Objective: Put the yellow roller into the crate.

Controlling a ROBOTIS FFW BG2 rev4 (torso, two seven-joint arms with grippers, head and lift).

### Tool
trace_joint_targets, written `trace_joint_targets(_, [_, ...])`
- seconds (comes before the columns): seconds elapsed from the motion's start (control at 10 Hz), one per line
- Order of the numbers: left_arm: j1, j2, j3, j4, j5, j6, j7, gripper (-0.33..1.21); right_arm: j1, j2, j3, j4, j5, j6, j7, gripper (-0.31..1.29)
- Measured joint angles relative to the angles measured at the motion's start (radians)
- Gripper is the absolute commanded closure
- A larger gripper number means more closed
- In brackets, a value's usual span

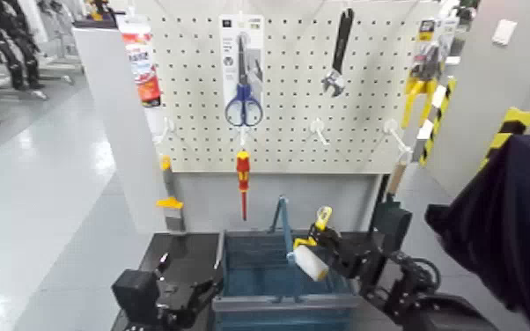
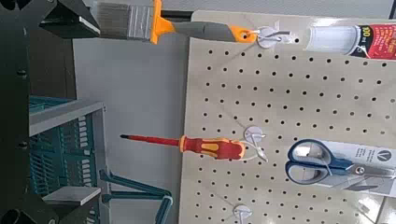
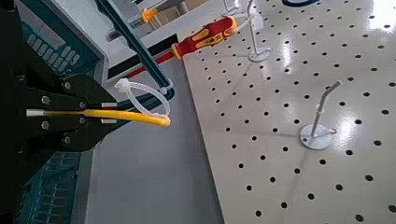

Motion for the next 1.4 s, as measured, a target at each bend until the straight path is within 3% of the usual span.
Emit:
trace_joint_targets(0.2, [0.000,-0.001,0.000,0.001,0.000,0.000,0.000,0.11,-0.013,0.002,0.023,0.017,-0.004,0.014,-0.023,1.17])
trace_joint_targets(0.6, [0.000,0.000,0.001,0.001,0.000,-0.002,0.000,0.11,-0.015,0.003,0.033,0.014,-0.007,0.046,-0.041,0.06])
trace_joint_targets(0.7, [0.000,0.000,0.001,0.001,0.000,-0.003,0.000,0.11,-0.015,0.002,0.032,0.010,-0.006,0.054,-0.043,-0.04])
trace_joint_targets(1.1, [-0.001,0.003,0.001,0.001,0.002,-0.003,-0.002,0.11,-0.008,0.001,0.016,-0.051,0.072,0.071,-0.060,0.01])
trace_joint_targets(1.4, [-0.004,0.006,-0.001,0.001,0.002,-0.005,-0.002,0.11,0.043,-0.002,-0.001,-0.154,0.139,0.051,-0.148,0.01])
